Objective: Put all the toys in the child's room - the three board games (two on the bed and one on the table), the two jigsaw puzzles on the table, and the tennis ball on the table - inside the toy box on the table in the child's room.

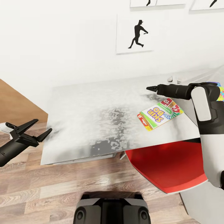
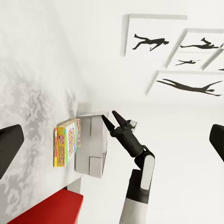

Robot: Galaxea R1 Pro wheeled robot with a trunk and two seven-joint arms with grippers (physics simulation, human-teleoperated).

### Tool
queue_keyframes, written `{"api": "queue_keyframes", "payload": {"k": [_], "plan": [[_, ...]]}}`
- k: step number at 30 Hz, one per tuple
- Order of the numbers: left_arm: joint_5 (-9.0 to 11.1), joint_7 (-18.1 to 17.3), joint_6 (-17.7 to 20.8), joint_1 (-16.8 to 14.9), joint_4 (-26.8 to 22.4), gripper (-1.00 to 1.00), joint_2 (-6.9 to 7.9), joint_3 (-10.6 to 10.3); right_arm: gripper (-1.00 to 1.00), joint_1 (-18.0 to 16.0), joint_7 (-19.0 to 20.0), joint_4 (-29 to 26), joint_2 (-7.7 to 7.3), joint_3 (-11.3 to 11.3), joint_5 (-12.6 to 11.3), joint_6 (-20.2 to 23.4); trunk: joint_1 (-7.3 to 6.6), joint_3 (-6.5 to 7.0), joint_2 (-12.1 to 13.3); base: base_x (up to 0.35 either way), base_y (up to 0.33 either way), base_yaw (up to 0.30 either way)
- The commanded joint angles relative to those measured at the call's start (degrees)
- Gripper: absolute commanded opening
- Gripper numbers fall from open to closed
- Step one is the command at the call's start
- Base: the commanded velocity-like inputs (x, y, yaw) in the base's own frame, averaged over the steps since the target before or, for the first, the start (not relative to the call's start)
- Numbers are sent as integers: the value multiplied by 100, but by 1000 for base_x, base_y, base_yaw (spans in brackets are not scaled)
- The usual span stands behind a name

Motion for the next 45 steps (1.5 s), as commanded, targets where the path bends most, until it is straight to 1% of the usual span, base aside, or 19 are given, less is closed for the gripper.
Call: {"api": "queue_keyframes", "payload": {"k": [1, 7, 12, 27, 35, 45], "plan": [[-17, -32, 12, -6, 7, 100, 21, 16, 100, 25, 54, 4, 2, -29, 92, 15, 3, -7, -9, 0, 0, 0], [161, -2, 2, -8, 23, 100, 60, 48, 100, 122, 49, 14, 11, -159, 169, 15, 3, -7, -9, 0, 0, 0], [220, -19, -2, -1, 25, 100, 70, 62, 100, 183, 47, 18, 0, -211, 201, 15, 3, -7, -9, 0, 0, 0], [237, 67, -4, 7, 18, 100, 83, 47, 100, 233, 45, 19, -26, -271, 218, 15, 3, -7, -9, 0, 0, 0], [235, 72, -5, 8, 19, 100, 79, 50, 100, 237, 45, 27, -92, -293, 218, 15, 3, -7, -9, 0, 0, 0], [240, 70, -5, 8, 32, 100, 81, 54, 100, 240, 45, 35, -123, -299, 220, 15, 3, -7, -9, 0, 0, 0]]}}
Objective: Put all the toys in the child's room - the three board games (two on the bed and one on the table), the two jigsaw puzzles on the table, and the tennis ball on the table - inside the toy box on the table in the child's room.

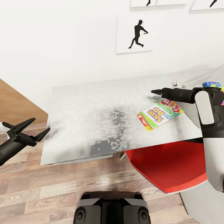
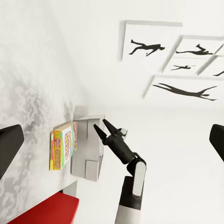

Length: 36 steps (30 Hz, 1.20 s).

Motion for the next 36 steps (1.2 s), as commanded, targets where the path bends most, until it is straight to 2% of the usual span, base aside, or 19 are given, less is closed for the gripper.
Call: {"api": "queue_keyframes", "payload": {"k": [1, 6, 15, 24, 36], "plan": [[-49, -53, 16, -2, 5, 100, 2, 4, 100, -3, 57, 0, -6, 4, 58, 16, 3, -7, -9, 0, 0, 0], [-43, -58, 16, 2, 19, 100, 4, 6, 100, 22, 57, 5, -11, 6, 56, 16, 3, -7, -9, 0, 0, 0], [-33, -119, 16, 11, 22, 100, -3, 16, 100, 268, 57, 9, -14, 7, 55, 16, 3, -7, -9, 0, 0, 0], [-36, -151, 9, 41, -3, 100, -78, 43, 100, 433, 57, 10, -11, 7, 54, 16, 3, -7, -9, 0, 0, 0], [-41, -143, 1, 59, -10, 100, -112, 57, 100, 514, 57, 11, -16, -2, 54, 16, 3, -7, -9, 0, 0, 0]]}}
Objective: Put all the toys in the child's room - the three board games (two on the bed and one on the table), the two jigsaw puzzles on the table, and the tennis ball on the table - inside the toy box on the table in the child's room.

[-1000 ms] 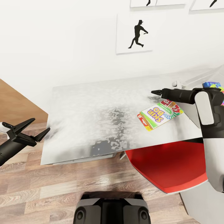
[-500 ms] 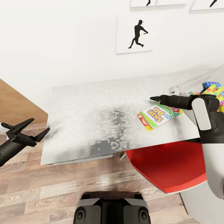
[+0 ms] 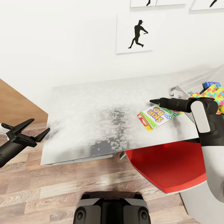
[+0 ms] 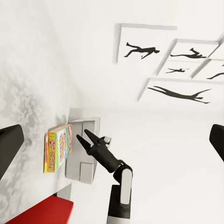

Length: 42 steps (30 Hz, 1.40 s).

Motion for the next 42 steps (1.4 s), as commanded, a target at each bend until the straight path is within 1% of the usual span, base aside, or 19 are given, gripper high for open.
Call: {"api": "queue_keyframes", "payload": {"k": [1, 4, 7, 8, 10, 17, 27, 42], "plan": [[-50, -49, 16, 3, 2, 100, -2, 4, 100, -1, 57, -1, -5, 4, 62, 16, 3, -7, -9, 0, 0, 0], [-53, -47, 15, 13, 2, 100, -6, 5, 100, 4, 57, -1, -18, 2, 61, 16, 3, -7, -9, 0, 0, 0], [-58, -46, 11, 22, 5, 100, -9, 6, 100, 9, 57, -1, -79, 1, 61, 16, 3, -7, -9, 0, 0, 0], [-58, -46, 11, 22, 5, 100, -9, 6, 100, 9, 57, -1, -79, 1, 61, 16, 3, -7, -9, 0, 0, 0], [-60, -45, 6, 25, 7, 100, -11, 6, 100, 11, 58, -1, -136, 4, 60, 16, 3, -7, -9, 0, 0, 0], [-62, -45, -1, 30, 15, 100, -12, 6, 100, 69, 59, -1, -217, 2, 60, 16, 3, -7, -9, 0, 0, 0], [-63, -44, -3, 37, 22, 100, -13, 3, 100, 157, 61, 18, -249, 1, 60, 16, 3, -7, -9, 0, 0, 0], [-67, -44, -4, 39, 37, 100, -13, -2, 100, 277, 65, 154, -250, 0, 53, 16, 3, -7, -9, 0, 0, 0]]}}
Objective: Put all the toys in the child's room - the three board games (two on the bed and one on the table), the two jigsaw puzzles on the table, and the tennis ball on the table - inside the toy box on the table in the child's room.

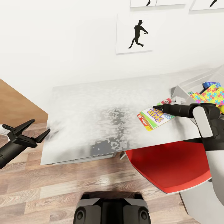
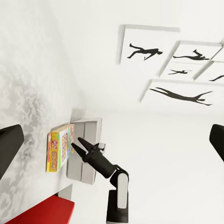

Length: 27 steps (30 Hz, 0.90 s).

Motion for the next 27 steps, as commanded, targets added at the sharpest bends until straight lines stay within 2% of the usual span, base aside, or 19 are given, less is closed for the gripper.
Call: {"api": "queue_keyframes", "payload": {"k": [1, 27], "plan": [[-49, -47, 17, -3, 4, 100, 1, 3, 100, 1, 57, 3, -3, 5, 59, 16, 3, -7, -9, 0, 0, 0], [-53, -34, 16, -3, 23, 100, 1, -3, 100, 169, 57, 37, -2, 5, 49, 16, 3, -7, -9, 0, 0, 0]]}}
